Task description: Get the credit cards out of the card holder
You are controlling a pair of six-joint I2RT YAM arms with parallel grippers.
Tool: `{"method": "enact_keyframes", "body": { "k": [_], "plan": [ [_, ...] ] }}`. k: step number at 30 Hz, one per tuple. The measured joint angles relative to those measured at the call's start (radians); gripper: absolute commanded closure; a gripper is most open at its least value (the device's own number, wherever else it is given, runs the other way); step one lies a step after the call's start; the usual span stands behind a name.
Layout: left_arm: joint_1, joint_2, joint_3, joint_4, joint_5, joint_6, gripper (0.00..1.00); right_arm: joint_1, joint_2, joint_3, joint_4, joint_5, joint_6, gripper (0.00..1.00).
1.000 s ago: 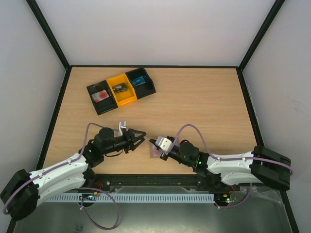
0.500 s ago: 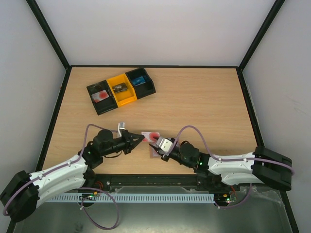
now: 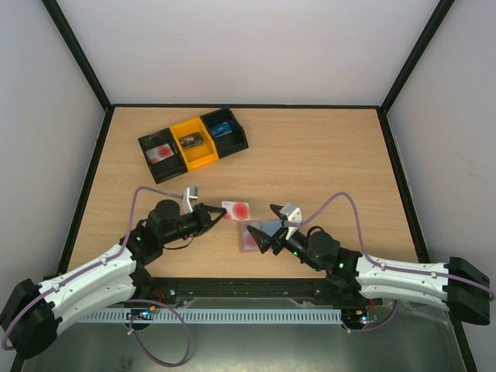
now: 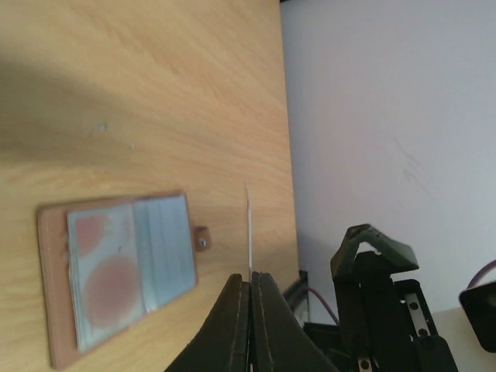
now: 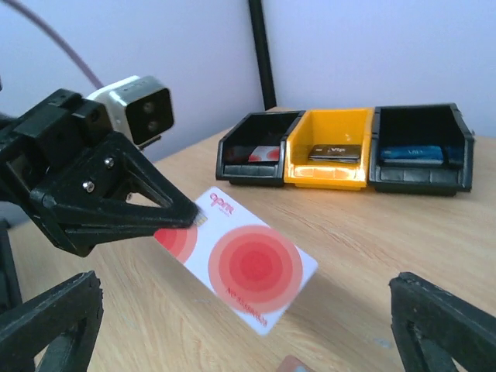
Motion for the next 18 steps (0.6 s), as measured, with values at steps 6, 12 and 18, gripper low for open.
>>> {"method": "enact_keyframes", "body": {
  "k": [6, 12, 18],
  "plan": [
    [0.060, 0.000, 0.104, -0.111, -0.021, 0.191, 0.97, 0.000, -0.158, -0.028, -0.113, 0.078, 0.223, 0.02],
    [0.233, 0.055, 0.158, -0.185, 0.062, 0.303, 0.97, 0.000, -0.246, -0.042, -0.214, 0.110, 0.344, 0.02],
    [0.404, 0.146, 0.291, -0.303, 0.117, 0.434, 0.97, 0.000, -0.297, -0.071, -0.271, 0.105, 0.402, 0.03]
  ]
}}
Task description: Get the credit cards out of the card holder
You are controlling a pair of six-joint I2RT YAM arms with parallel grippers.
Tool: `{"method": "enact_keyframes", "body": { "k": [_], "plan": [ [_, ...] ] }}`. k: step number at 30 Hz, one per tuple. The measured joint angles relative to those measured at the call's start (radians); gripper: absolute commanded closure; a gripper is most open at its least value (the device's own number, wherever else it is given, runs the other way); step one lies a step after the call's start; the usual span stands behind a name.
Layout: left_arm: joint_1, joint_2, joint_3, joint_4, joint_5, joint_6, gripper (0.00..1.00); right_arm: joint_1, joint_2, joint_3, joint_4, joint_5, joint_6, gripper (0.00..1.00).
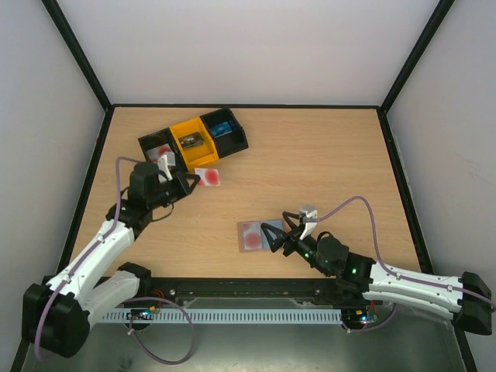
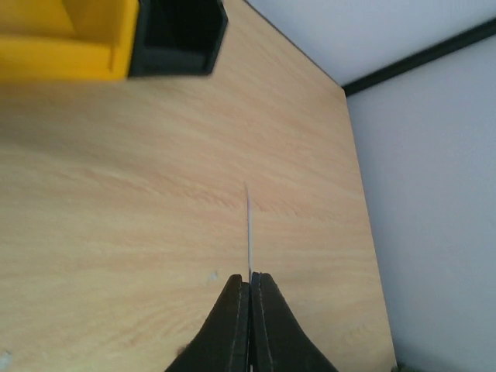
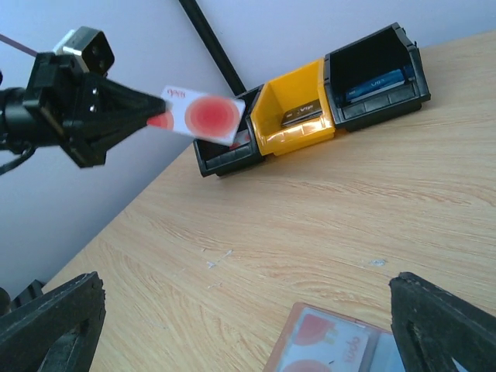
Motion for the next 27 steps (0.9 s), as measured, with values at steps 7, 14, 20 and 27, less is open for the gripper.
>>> {"method": "enact_keyframes", "body": {
  "k": [7, 14, 20, 27],
  "plan": [
    [0.235, 0.089, 0.139, -0.092, 0.067, 0.092, 0.97, 0.000, -0.014, -0.019, -0.002, -0.017, 0.014, 0.03],
    [0.381, 0.188, 0.277, -0.176, 0.047, 0.161, 0.97, 0.000, 0.016, -0.018, 0.007, -0.066, 0.003, 0.02],
    [0.415, 0.299, 0.348, -0.199, -0.030, 0.198, 0.97, 0.000, 0.053, 0.008, -0.007, -0.094, -0.021, 0.03],
    [0.432, 0.447, 0.379, -0.202, -0.102, 0.225, 0.97, 0.000, 0.061, 0.023, -0.017, -0.119, -0.034, 0.02]
  ]
}}
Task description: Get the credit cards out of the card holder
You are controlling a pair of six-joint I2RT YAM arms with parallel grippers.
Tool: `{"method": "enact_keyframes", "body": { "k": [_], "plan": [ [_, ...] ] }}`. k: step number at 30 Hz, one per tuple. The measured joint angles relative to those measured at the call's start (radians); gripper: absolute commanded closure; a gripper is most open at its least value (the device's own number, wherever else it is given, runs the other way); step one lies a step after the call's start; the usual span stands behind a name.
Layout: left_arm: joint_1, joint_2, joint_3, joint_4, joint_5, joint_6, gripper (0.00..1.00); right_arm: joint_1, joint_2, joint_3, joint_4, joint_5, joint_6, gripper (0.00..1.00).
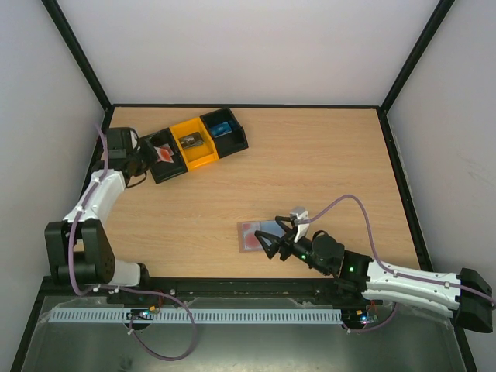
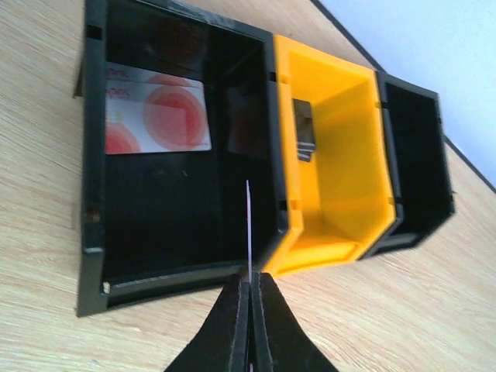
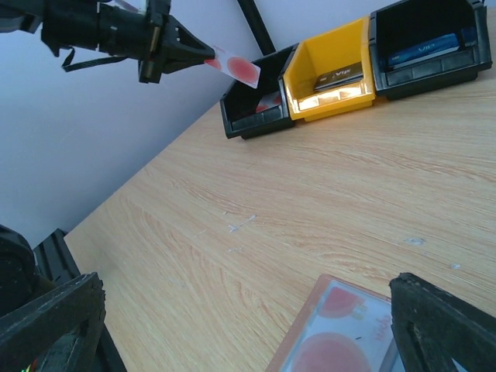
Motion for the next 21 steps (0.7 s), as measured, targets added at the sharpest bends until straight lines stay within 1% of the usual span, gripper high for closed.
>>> {"method": "enact_keyframes", "body": {
  "k": [4, 14, 21],
  "plan": [
    [0.012, 0.066, 0.031, 0.003, -0.036, 0.007, 0.97, 0.000, 0.021, 0.006, -0.006, -0.018, 0.002, 0.03],
    [0.015, 0.271, 0.181, 0.025, -0.080, 0.032, 0.97, 0.000, 0.108, 0.072, -0.059, -0.039, 0.027, 0.03],
    [0.015, 0.348, 0.212, 0.028, -0.107, 0.064, 0.97, 0.000, 0.131, 0.091, -0.074, -0.030, 0.034, 0.02]
  ]
}}
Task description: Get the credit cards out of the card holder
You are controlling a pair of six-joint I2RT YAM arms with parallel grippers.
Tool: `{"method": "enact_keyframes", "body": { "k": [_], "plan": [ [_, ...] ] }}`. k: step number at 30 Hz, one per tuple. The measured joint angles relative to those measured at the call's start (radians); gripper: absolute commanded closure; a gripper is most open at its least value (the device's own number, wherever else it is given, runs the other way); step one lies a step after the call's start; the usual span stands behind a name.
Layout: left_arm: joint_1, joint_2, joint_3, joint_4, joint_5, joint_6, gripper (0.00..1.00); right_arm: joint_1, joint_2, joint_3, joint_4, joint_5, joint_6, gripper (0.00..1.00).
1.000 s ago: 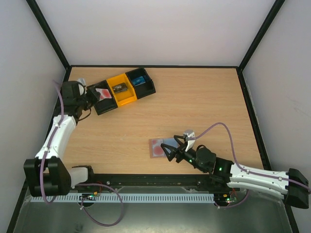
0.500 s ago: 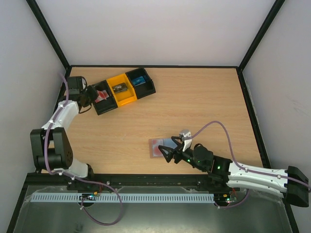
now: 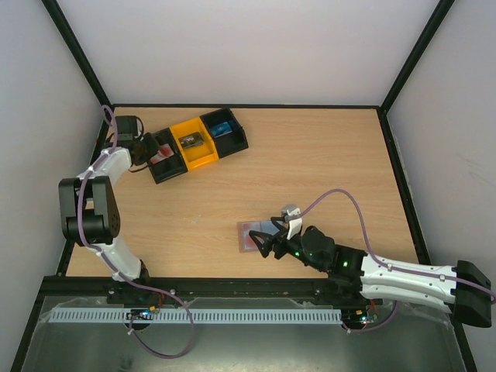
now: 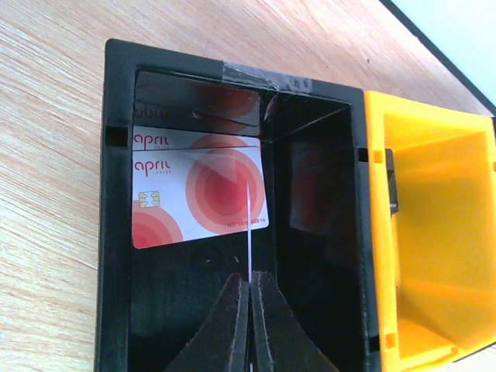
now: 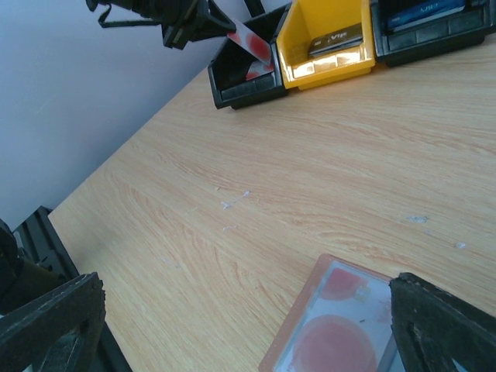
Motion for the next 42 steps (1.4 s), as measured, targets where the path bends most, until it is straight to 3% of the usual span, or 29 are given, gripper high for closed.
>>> {"method": "enact_keyframes", "body": {
  "k": [12, 22, 31, 36, 42],
  "plan": [
    [0.005, 0.114, 0.020, 0.053, 0.037, 0.021, 0.97, 0.000, 0.066, 0.056, -0.031, 0.024, -0.004, 0.03],
    [0.006, 0.127, 0.040, 0.071, 0.038, 0.027, 0.91, 0.000, 0.101, 0.083, -0.049, 0.048, -0.011, 0.02],
    [0.006, 0.132, 0.046, 0.064, 0.018, 0.028, 0.92, 0.000, 0.085, 0.095, -0.054, 0.067, -0.023, 0.02],
    [0.006, 0.132, 0.055, 0.055, -0.001, 0.027, 0.82, 0.000, 0.070, 0.095, -0.061, 0.069, -0.023, 0.02],
    [0.006, 0.132, 0.072, 0.039, -0.021, 0.025, 0.60, 0.000, 0.042, 0.095, -0.064, 0.076, -0.022, 0.02]
  ]
}}
